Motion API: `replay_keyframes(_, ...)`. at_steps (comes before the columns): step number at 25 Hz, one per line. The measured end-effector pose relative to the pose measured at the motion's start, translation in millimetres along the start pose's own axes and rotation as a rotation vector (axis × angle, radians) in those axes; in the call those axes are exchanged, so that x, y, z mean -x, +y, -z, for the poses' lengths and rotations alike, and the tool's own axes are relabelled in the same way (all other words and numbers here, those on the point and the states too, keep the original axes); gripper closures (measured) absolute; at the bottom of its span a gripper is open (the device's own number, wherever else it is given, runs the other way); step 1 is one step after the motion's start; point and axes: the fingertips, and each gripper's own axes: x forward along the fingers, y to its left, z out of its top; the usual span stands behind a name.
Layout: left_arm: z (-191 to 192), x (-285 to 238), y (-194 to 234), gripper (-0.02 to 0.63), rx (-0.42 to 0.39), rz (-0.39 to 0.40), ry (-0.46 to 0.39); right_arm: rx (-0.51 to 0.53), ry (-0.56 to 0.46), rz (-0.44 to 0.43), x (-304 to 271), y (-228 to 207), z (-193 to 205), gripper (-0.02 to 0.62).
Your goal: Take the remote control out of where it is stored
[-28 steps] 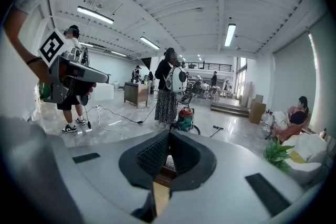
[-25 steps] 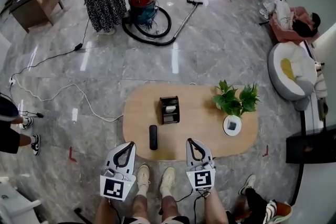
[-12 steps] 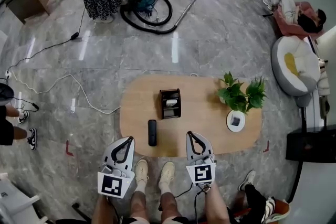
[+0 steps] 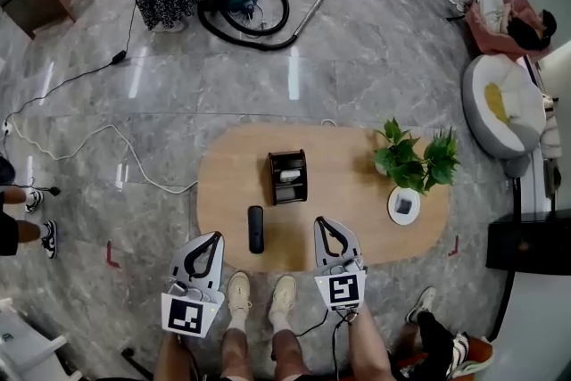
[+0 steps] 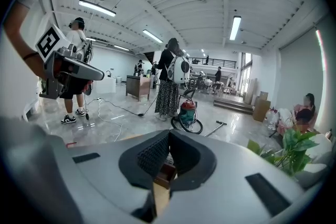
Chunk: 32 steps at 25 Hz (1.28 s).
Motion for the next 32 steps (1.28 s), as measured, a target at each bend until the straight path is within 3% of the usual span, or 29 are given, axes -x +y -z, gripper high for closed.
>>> replay_keyframes(13,39.3,-36.6,11.2,0.601,0.016,0.014,0.034,-0.005,0.044,-0.013,-33.7,-0.4,43.1,0.588)
replay_keyframes(26,63.0,-52.6,17.0,0.601,0.015,0.024,0.062,0.017,0.060,-0.063,-64.3,1.8,57.7,0.587)
replay_keyframes(32,67.2,-49.0,19.2,0.601,0.037,0.013,0.072,0.164,0.066,-0.144,-77.3,4.4,54.6,0.586)
